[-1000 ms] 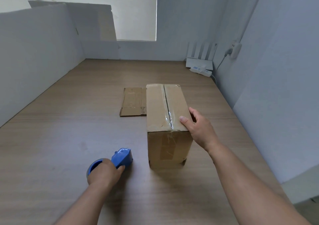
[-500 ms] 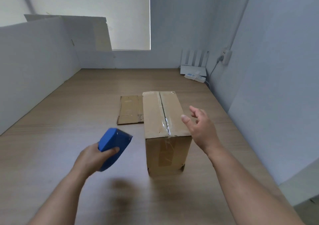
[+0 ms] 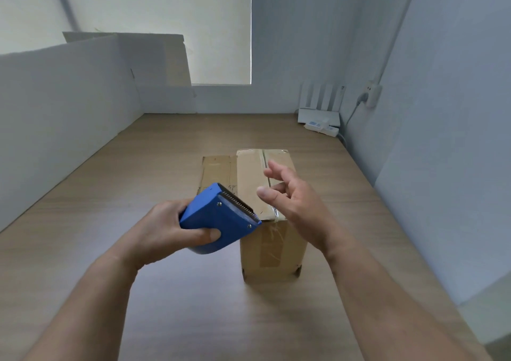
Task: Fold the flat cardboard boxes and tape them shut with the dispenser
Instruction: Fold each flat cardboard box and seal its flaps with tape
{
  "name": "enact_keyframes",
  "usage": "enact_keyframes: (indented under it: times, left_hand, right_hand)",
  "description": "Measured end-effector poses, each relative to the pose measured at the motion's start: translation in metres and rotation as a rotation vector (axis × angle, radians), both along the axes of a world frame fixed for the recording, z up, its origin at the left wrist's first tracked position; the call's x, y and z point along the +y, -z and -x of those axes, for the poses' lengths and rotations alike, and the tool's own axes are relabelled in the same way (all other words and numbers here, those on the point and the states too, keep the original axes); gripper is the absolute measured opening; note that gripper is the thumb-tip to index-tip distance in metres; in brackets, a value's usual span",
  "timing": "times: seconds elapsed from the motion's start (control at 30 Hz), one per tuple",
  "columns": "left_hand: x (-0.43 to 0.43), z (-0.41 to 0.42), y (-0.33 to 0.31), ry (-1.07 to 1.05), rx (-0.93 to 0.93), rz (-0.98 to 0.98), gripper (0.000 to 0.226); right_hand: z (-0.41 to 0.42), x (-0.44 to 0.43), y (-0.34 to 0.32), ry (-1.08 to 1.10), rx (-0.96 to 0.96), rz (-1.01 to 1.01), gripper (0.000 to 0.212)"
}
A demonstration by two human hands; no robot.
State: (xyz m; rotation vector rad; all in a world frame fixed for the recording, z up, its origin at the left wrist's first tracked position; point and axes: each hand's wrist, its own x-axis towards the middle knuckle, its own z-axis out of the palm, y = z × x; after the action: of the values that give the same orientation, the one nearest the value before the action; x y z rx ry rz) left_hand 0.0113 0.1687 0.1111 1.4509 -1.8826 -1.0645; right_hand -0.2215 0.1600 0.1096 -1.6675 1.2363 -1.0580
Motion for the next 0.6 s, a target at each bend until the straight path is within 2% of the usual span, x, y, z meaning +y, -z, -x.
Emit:
enact_keyframes:
  times: [0.03, 0.13, 0.17, 0.27, 0.37, 0.47, 0.6]
  left_hand:
    - [0.001, 0.001, -0.001, 0.016, 0.001, -0.007, 0.025]
    - [0.001, 0.003, -0.005, 0.051, -0.015, -0.037, 0.047]
    - [0.001, 0.004, -0.005, 0.056, -0.022, -0.040, 0.048]
    - [0.001, 0.008, -0.009, 0.059, -0.017, -0.049, 0.045]
    - [-0.001, 0.011, -0.015, 0.059, -0.012, -0.053, 0.061]
    - [-0.004, 0.014, -0.021, 0.061, -0.024, -0.054, 0.094]
    - [-0.008, 0.017, -0.031, 0.073, -0.058, -0.094, 0.098]
  right_hand:
    - [0.002, 0.000, 0.000, -0.007, -0.016, -0.029, 0.049]
    - [0.006, 0.003, 0.000, -0.063, -0.126, -0.041, 0.010]
    - [0.007, 0.005, 0.000, -0.060, -0.145, -0.019, 0.003]
    - [0.008, 0.007, 0.001, -0.012, -0.151, 0.051, 0.009]
    - [0.007, 0.009, 0.003, 0.074, -0.162, 0.105, 0.013]
    - [0.007, 0.010, 0.003, 0.162, -0.222, 0.097, 0.018]
    - [0.007, 0.015, 0.007, 0.226, -0.268, 0.005, 0.019]
